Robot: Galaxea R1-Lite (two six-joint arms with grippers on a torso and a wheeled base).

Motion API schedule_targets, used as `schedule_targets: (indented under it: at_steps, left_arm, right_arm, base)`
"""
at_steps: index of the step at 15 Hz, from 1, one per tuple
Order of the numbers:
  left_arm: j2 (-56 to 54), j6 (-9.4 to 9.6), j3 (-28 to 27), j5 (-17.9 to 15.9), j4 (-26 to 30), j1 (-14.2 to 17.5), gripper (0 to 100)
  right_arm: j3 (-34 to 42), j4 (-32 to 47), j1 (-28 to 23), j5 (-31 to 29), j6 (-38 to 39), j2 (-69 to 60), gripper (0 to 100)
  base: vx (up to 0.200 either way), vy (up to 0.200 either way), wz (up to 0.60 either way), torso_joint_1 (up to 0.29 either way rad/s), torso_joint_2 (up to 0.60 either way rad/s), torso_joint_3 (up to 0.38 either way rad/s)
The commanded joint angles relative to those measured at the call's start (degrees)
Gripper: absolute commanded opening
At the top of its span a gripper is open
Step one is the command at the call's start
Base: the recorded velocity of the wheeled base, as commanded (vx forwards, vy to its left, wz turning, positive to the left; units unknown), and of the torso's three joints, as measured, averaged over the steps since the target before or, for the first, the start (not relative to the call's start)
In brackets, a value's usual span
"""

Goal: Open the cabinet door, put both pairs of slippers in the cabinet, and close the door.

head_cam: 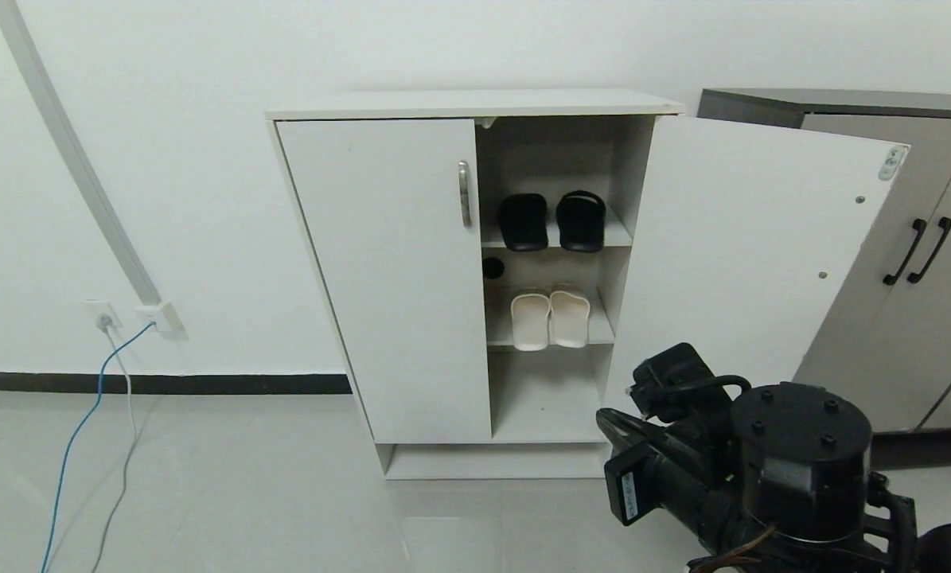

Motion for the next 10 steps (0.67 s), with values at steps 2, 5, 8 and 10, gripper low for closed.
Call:
schedule_targets:
  at_steps: [2, 5, 8, 10]
  left_arm:
    - [0.0, 0.01, 0.0, 0.0, 0.0, 0.0, 0]
    - [0.0, 0.01, 0.0, 0.0, 0.0, 0.0, 0]
    - [0.0, 0.01, 0.0, 0.0, 0.0, 0.0, 0]
    - [0.0, 0.01, 0.0, 0.0, 0.0, 0.0, 0]
  right_arm:
    - [0.2, 0.2, -0.3, -0.3, -0.2, 0.2, 0]
    - [0.2, 0.1, -0.4, -0.4, -0.2, 1.5, 0]
    - [0.3, 0.1, -0.4, -0.5, -0.2, 1.6, 0]
    - [0.7, 0.1, -0.4, -0.5, -0.3, 1.3, 0]
  base:
    - [0.0, 0.0, 0.0, 0.0, 0.0, 0.0]
    - [0.0, 0.0, 0.0, 0.0, 0.0, 0.0]
    - [0.0, 0.0, 0.0, 0.0, 0.0, 0.0]
    - [0.0, 0.0, 0.0, 0.001, -0.09, -0.111]
